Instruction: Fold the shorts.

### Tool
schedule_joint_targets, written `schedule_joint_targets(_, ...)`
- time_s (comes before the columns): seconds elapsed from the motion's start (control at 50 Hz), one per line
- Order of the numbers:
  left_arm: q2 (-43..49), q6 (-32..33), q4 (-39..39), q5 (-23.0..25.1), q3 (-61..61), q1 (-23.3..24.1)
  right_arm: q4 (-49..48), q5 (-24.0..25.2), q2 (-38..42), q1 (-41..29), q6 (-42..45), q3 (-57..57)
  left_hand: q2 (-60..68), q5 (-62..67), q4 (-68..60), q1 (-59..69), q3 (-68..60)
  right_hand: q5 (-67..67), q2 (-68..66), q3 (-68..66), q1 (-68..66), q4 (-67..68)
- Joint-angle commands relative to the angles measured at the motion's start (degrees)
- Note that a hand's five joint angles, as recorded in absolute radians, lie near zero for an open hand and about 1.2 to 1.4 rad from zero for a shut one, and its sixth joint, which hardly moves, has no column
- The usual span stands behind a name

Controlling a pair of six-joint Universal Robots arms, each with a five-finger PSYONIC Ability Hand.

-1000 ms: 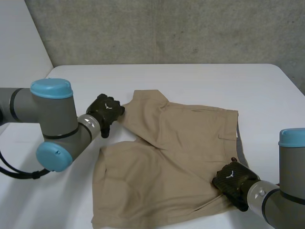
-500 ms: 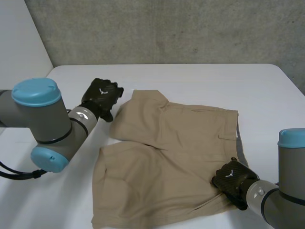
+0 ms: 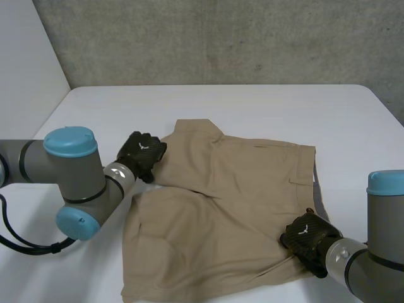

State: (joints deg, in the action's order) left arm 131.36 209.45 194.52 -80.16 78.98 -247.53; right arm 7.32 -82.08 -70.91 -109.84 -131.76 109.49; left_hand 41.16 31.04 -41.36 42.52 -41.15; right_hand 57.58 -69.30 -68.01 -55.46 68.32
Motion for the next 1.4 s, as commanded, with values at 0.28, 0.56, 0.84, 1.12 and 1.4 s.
schedule_joint_targets(0.28, 1.4, 9.8, -1.6, -7.9, -1.5, 0.6, -0.4, -0.1, -0.2, 0.0, -0.4, -0.2, 38.8, 39.0, -38.6, 37.5, -38.9, 12.4, -10.7, -12.0, -24.5, 11.7)
schedule_joint_targets(0.56, 0.1, 13.9, -2.0, -11.8, 0.4, 2.1, -0.4, -0.1, -0.5, -0.2, -2.9, -0.7, 10.5, 10.7, -10.4, 9.2, -10.6, 12.4, -10.7, -12.0, -24.5, 11.7)
schedule_joint_targets(0.84, -3.8, -1.2, -2.0, -4.9, 0.7, 1.3, -0.5, 0.0, -0.5, -0.2, -2.9, -0.6, -3.9, -3.7, 4.1, -5.2, 3.9, 12.4, -10.7, -12.0, -24.5, 11.7)
schedule_joint_targets(1.12, 0.1, -1.8, -3.0, 1.1, -0.9, 1.0, -0.5, 0.0, -0.5, -0.1, -2.9, -0.5, 3.5, 3.7, -3.3, 2.2, -3.5, 12.4, -10.7, -12.0, -24.5, 11.7)
schedule_joint_targets(1.4, 3.6, -1.0, -3.0, 0.4, -3.4, -0.7, -0.6, 0.0, -0.5, 0.0, -2.9, -0.5, 38.7, 38.9, -38.6, 37.4, -38.8, 12.4, -10.7, -12.0, -24.5, 11.7)
